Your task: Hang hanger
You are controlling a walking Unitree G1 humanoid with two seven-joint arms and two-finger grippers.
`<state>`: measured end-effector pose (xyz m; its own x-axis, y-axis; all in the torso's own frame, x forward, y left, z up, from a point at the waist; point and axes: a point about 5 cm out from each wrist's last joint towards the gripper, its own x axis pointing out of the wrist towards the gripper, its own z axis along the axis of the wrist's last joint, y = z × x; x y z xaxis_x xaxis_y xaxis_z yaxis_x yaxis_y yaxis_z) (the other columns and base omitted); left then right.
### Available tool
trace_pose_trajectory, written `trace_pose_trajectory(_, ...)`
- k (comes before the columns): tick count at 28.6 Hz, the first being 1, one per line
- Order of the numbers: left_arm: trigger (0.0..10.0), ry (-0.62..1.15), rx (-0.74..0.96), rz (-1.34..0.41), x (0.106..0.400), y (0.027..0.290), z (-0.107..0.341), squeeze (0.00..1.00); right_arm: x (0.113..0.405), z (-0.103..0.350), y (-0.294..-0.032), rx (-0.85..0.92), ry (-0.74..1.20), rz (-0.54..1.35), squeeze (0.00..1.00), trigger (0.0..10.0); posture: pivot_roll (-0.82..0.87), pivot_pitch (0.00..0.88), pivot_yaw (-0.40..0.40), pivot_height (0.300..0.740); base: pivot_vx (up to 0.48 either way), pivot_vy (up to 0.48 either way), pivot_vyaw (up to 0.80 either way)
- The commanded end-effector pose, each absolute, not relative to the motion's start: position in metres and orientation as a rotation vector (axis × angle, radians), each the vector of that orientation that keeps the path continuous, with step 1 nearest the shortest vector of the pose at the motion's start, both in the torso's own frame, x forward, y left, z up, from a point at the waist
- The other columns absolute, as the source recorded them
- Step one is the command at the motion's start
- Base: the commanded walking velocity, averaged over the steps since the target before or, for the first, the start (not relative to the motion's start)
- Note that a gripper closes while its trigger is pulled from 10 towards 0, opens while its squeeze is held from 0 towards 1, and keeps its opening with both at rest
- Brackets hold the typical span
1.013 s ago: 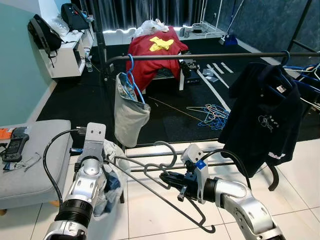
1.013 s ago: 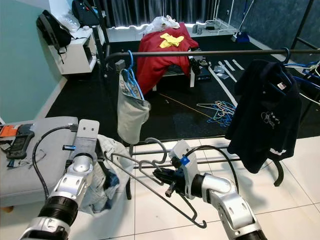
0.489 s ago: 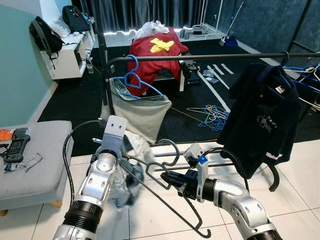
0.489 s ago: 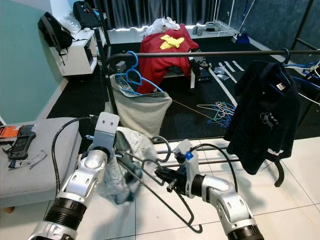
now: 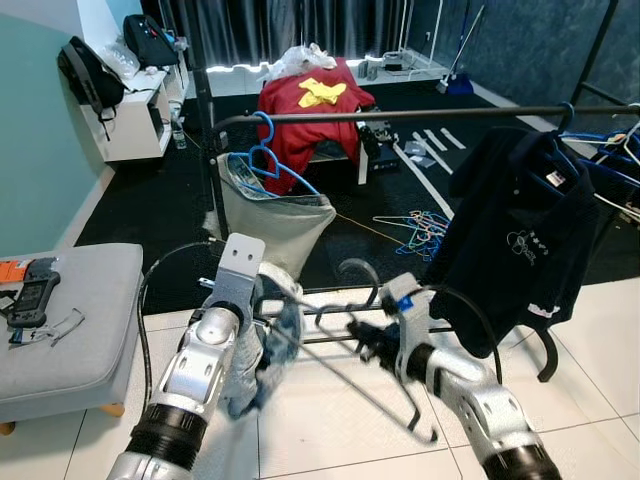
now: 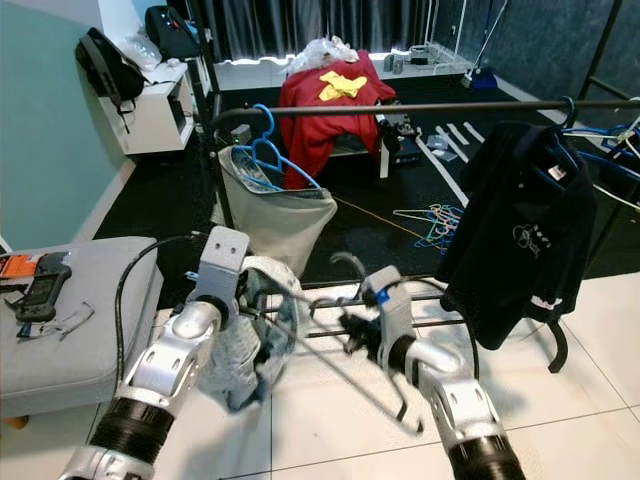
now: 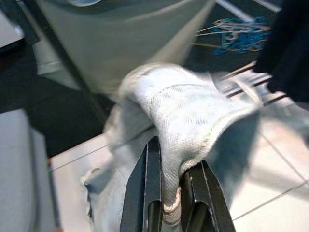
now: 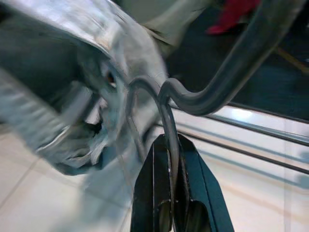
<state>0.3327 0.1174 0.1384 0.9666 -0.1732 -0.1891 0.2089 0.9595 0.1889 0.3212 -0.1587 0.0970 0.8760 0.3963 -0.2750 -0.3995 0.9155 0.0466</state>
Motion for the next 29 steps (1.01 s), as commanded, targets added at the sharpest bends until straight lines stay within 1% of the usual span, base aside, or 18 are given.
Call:
trace_pose_trajectory(1,10.0,0.175,0.21,-0.226,0.329,0.119,0.139,0.0,0.327,0.103,-0.169,0.015,0.246,0.32,0.0,10.0,-0.04,0.017,0.044,0.74,0.0,0.0,0.0)
trace_pose_trajectory(2,10.0,0.171,0.194,-0.261,0.327,0.116,0.14,0.0,0.33,0.109,-0.17,0.057,0.217,0.295,0.0,10.0,-0.04,0.016,0.044,0.74,0.0,0.0,0.0)
trace_pose_trajectory(3,10.0,0.168,0.175,-0.318,0.325,0.112,0.141,0.0,0.33,0.113,-0.166,0.102,0.202,0.321,0.0,10.0,-0.04,0.018,0.045,0.74,0.0,0.0,0.0)
trace_pose_trajectory(4,10.0,0.168,0.175,-0.318,0.325,0.112,0.141,0.0,0.33,0.113,-0.166,0.102,0.202,0.321,0.0,10.0,-0.04,0.018,0.045,0.74,0.0,0.0,0.0)
trace_pose_trajectory(5,10.0,0.159,0.16,-0.386,0.322,0.106,0.141,0.0,0.328,0.114,-0.157,0.14,0.207,0.403,0.0,10.0,-0.04,0.017,0.043,0.74,0.0,0.0,0.0)
trace_pose_trajectory(6,10.0,0.159,0.16,-0.386,0.322,0.106,0.141,0.0,0.328,0.114,-0.157,0.14,0.207,0.403,0.0,10.0,-0.04,0.017,0.043,0.74,0.0,0.0,0.0)
trace_pose_trajectory(7,10.0,0.152,0.155,-0.452,0.32,0.098,0.14,0.0,0.319,0.113,-0.14,0.13,0.233,0.584,0.0,10.0,-0.04,0.017,0.043,0.74,0.0,0.0,0.0)
trace_pose_trajectory(8,10.0,0.152,0.155,-0.452,0.32,0.098,0.14,0.0,0.319,0.113,-0.14,0.13,0.233,0.584,0.0,10.0,-0.04,0.017,0.043,0.74,0.0,0.0,0.0)
trace_pose_trajectory(10,10.0,0.153,0.152,-0.458,0.321,0.095,0.14,0.0,0.31,0.108,-0.128,0.102,0.262,0.701,0.0,10.0,-0.05,0.016,0.041,0.74,0.0,0.0,0.0)
trace_pose_trajectory(11,10.0,0.153,0.152,-0.457,0.322,0.095,0.141,0.0,0.308,0.107,-0.126,0.1,0.271,0.729,0.0,10.0,-0.05,0.016,0.041,0.74,0.0,0.0,0.0)
trace_pose_trajectory(15,10.0,0.153,0.149,-0.464,0.322,0.094,0.144,0.0,0.305,0.104,-0.121,0.088,0.29,0.771,0.0,10.0,-0.05,0.016,0.041,0.74,0.0,0.0,0.0)
trace_pose_trajectory(19,10.0,0.144,0.137,-0.485,0.321,0.093,0.148,0.0,0.306,0.099,-0.122,0.057,0.31,0.745,0.0,10.0,-0.05,0.015,0.04,0.74,0.0,0.0,0.0)
trace_pose_trajectory(21,10.0,0.129,0.139,-0.555,0.316,0.091,0.152,0.0,0.317,0.099,-0.132,0.061,0.285,0.622,0.0,10.0,-0.05,0.013,0.039,0.74,0.0,0.0,0.0)
trace_pose_trajectory(23,10.0,0.127,0.149,-0.607,0.313,0.091,0.153,0.0,0.322,0.103,-0.137,0.086,0.258,0.563,0.0,10.0,-0.05,0.013,0.039,0.74,0.0,0.0,0.0)
trace_pose_trajectory(26,10.0,0.128,0.151,-0.615,0.312,0.092,0.153,0.0,0.323,0.103,-0.137,0.092,0.253,0.558,0.0,10.0,-0.05,0.013,0.039,0.74,0.0,0.0,0.0)
trace_pose_trajectory(28,10.0,0.139,0.169,-0.706,0.305,0.09,0.151,0.0,0.327,0.111,-0.138,0.154,0.233,0.567,0.0,10.0,-0.05,0.011,0.036,0.74,0.0,0.0,0.0)
trace_pose_trajectory(29,10.0,0.139,0.169,-0.706,0.305,0.09,0.151,0.0,0.327,0.111,-0.138,0.154,0.233,0.567,0.0,10.0,-0.05,0.011,0.036,0.74,0.0,0.0,0.0)
